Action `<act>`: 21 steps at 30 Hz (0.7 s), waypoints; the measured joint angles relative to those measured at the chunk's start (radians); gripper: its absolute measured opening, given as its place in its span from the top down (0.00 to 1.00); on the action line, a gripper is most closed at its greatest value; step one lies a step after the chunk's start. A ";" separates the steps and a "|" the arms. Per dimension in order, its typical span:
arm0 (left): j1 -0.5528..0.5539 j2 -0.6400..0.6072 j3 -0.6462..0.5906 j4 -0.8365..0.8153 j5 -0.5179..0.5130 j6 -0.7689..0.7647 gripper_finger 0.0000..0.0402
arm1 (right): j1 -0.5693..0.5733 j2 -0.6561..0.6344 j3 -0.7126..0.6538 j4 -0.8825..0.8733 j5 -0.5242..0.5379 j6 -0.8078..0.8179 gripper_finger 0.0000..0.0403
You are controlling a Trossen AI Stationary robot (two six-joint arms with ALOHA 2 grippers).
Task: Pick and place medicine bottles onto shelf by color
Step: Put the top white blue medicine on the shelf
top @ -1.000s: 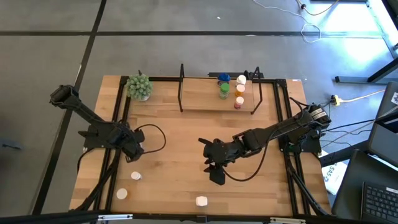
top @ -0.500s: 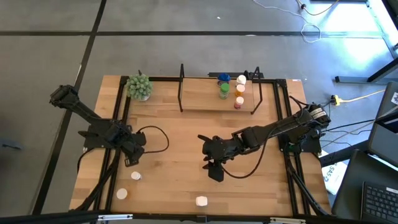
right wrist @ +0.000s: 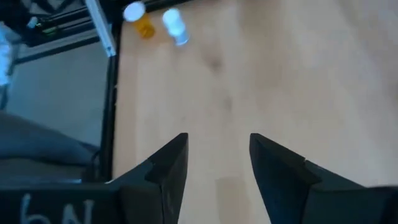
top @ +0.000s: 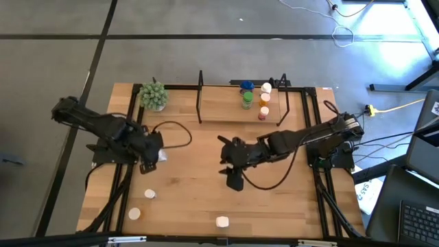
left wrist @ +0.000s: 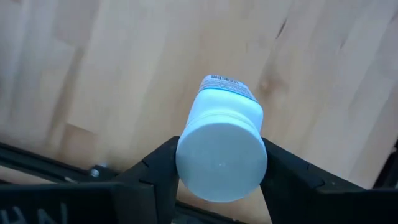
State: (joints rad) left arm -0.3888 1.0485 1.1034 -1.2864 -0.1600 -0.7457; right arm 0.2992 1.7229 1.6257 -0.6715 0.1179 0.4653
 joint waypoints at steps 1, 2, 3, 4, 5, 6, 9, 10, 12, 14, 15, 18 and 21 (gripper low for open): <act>0.016 0.000 0.026 -0.013 -0.009 0.018 0.56 | 0.000 0.000 0.031 -0.040 0.029 -0.004 0.57; 0.033 0.000 0.051 -0.021 -0.014 0.035 0.56 | 0.000 0.000 0.060 -0.078 0.064 -0.005 0.57; 0.052 0.000 0.077 -0.024 -0.020 0.058 0.56 | -0.001 0.000 0.089 -0.114 0.100 -0.006 0.57; 0.070 0.000 0.104 -0.026 -0.030 0.081 0.56 | -0.001 0.000 0.119 -0.149 0.137 -0.005 0.57; 0.089 0.000 0.132 -0.031 -0.040 0.108 0.56 | -0.001 0.000 0.148 -0.182 0.175 -0.003 0.57; 0.108 0.000 0.158 -0.034 -0.051 0.140 0.56 | -0.001 -0.001 0.174 -0.208 0.205 -0.002 0.57; 0.168 0.004 0.238 -0.033 -0.090 0.253 0.56 | -0.003 -0.001 0.241 -0.283 0.287 -0.003 0.57; 0.192 0.014 0.264 -0.031 -0.108 0.292 0.56 | -0.006 -0.001 0.263 -0.303 0.317 -0.002 0.57; 0.240 0.034 0.318 -0.030 -0.139 0.367 0.56 | -0.015 -0.001 0.306 -0.332 0.374 0.015 0.57; 0.297 0.059 0.370 -0.032 -0.138 0.436 0.56 | -0.032 -0.001 0.347 -0.367 0.410 0.043 0.57; 0.328 0.075 0.398 -0.032 -0.133 0.474 0.56 | -0.043 -0.001 0.363 -0.381 0.413 0.054 0.57; 0.417 0.127 0.476 -0.032 -0.097 0.587 0.56 | -0.074 -0.001 0.404 -0.444 0.415 0.079 0.57; 0.500 0.198 0.567 -0.027 -0.055 0.695 0.56 | -0.109 -0.001 0.433 -0.491 0.413 0.111 0.57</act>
State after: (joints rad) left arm 0.1115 1.2469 1.6700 -1.3134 -0.2148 -0.0510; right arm 0.1898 1.7222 2.0584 -1.1629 0.5305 0.5764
